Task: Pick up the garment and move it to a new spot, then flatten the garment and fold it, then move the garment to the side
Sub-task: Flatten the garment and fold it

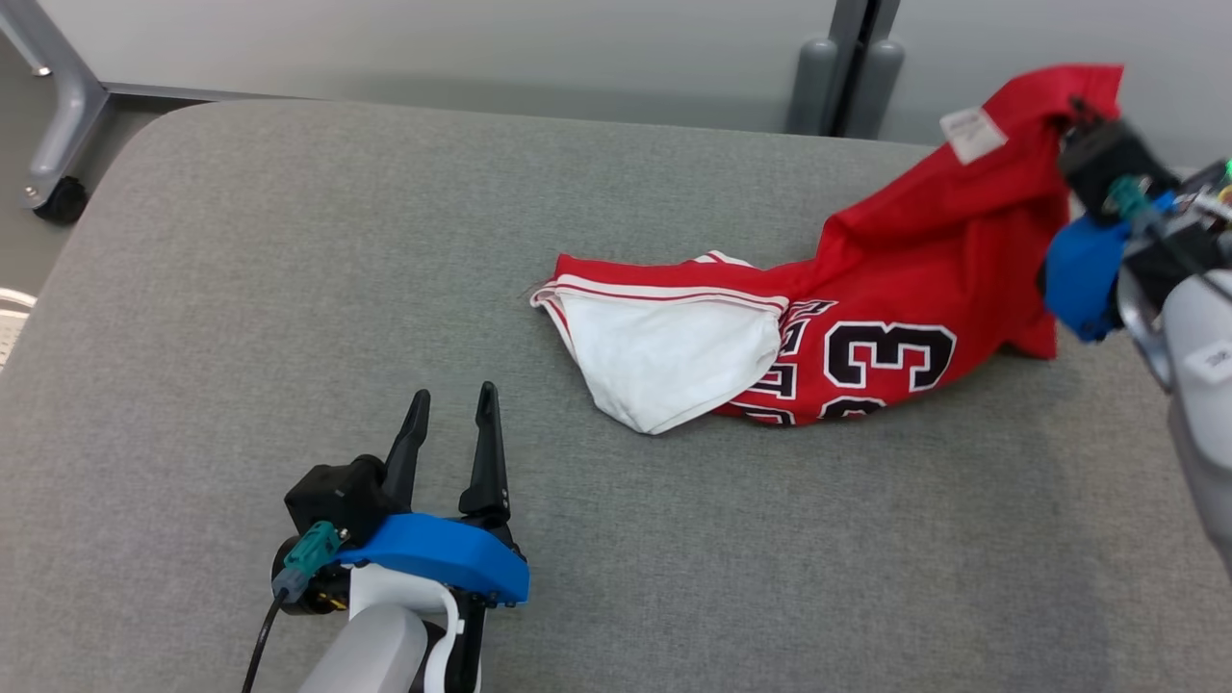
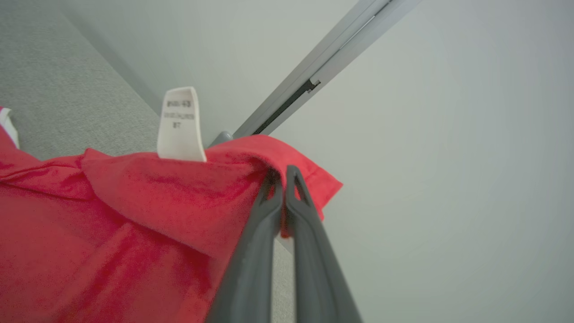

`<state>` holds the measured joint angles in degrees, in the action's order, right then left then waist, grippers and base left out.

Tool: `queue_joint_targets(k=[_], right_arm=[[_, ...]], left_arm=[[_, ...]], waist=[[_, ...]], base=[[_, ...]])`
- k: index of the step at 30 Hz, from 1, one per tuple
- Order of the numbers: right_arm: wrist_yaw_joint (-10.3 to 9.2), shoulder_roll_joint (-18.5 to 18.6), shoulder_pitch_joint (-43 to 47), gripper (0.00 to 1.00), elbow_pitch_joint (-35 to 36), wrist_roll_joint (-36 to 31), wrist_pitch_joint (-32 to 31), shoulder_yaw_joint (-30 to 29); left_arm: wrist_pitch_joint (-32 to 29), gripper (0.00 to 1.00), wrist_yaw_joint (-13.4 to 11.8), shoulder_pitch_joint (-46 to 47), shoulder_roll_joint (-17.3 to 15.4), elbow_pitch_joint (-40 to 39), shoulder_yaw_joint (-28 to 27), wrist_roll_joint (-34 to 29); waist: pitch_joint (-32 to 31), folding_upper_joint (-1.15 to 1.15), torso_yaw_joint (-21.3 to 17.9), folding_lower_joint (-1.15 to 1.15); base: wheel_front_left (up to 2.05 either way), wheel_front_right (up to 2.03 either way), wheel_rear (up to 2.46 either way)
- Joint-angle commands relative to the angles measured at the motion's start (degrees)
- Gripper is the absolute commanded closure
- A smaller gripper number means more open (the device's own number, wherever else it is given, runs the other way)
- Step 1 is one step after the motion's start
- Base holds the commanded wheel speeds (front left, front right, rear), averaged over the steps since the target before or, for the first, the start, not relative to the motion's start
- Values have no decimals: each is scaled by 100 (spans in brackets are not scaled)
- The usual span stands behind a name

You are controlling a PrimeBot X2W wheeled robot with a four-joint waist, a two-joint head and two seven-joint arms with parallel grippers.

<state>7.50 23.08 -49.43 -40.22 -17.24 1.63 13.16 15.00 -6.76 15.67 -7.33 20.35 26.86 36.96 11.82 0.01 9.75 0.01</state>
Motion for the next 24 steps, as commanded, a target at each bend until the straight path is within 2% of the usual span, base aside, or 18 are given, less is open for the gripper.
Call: queue_joint_targets(k=[1, 6, 10, 19, 24], right_arm=[[-1, -19, 183, 100, -112, -98, 108, 15], [-1, -146, 657, 100, -462, -299, 572, 11], [0, -202, 1154, 100, -448, -497, 955, -82], [0, -567, 2844, 100, 632, -752, 1267, -417], [-1, -951, 3858, 100, 1559, -898, 1045, -618]], left_arm=[[25, 0, 20, 6, -4, 7, -30, -45], [25, 0, 44, -4, -2, 18, -139, -138], [25, 0, 55, 21, -19, 12, -150, -193], [25, 0, 39, -155, -83, 23, -161, -222], [-9, 0, 15, -252, -113, -4, -140, -209]], waist=[[12, -1, -38, -1], [40, -1, -241, -1], [28, -1, -427, -1], [-152, -1, -756, -1], [-257, -1, -900, -1]], base=[[0, 0, 0], [0, 0, 0], [0, 0, 0], [0, 0, 0], [0, 0, 0]])
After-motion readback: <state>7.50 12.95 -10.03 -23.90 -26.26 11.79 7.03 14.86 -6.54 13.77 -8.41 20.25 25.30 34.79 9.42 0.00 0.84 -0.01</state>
